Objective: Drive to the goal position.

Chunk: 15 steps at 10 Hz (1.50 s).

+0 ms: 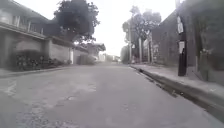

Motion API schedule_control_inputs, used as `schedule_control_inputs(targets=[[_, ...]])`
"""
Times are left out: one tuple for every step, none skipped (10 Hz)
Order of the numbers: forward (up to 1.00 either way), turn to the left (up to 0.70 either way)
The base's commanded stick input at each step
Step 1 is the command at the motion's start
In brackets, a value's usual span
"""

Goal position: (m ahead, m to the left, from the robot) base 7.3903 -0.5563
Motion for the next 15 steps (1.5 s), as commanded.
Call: schedule_control_inputs(targets=[[0.7,0.0],[0.7,0.0],[0.7,0.0],[0.7,0.0],[0.7,0.0],[0.7,0.0],[0.7,0.0],[0.7,0.0],[0.7,0.0],[0.7,0.0],[0.7,0.0],[0.7,0.0],[0.76,0.0],[0.85,0.0],[0.85,0.0]])
